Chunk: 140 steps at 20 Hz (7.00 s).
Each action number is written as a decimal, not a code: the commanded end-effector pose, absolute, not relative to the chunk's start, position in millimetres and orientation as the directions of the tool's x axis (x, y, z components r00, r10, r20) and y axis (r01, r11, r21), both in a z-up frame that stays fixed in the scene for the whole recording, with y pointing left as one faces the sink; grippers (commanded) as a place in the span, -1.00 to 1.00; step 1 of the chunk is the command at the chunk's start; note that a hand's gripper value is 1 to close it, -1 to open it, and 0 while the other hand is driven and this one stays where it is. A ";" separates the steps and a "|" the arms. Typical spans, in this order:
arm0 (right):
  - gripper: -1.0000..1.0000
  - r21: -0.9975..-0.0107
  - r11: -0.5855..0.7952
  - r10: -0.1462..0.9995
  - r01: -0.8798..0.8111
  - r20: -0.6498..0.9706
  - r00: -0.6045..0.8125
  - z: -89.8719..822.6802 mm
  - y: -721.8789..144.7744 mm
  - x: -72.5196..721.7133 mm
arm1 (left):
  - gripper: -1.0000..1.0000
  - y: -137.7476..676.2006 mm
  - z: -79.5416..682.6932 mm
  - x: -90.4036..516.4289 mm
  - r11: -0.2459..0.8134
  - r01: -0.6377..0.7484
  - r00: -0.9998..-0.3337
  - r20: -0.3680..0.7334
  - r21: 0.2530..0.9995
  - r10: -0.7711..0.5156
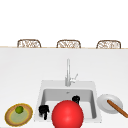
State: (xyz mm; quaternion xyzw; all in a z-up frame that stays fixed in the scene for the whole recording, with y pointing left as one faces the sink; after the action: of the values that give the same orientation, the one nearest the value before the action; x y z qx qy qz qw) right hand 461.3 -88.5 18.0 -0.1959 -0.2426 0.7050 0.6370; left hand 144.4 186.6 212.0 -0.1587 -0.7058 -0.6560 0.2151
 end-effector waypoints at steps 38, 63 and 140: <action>1.00 -0.765 -0.018 0.988 -0.644 0.085 -0.130 260.8 -164.4 268.8 | 0.00 186.6 212.0 144.4 0.089 0.506 -0.857 0.512 0.858 -0.058; 1.00 -0.746 0.023 0.981 -0.665 0.146 -0.130 309.8 -308.4 175.7 | 0.00 186.6 212.0 144.4 0.089 0.506 -0.857 0.512 0.858 -0.058; -1.00 -0.631 0.008 0.999 -0.776 -0.033 0.037 253.3 -494.9 281.9 | 0.00 186.6 212.0 144.4 0.089 0.506 -0.857 0.512 0.858 -0.058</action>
State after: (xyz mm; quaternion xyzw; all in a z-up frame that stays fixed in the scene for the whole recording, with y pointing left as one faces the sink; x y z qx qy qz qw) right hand 277.7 -500.0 244.5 -0.2435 -0.2304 0.6899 0.6416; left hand 144.4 186.6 212.0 -0.1587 -0.7058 -0.6560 0.2151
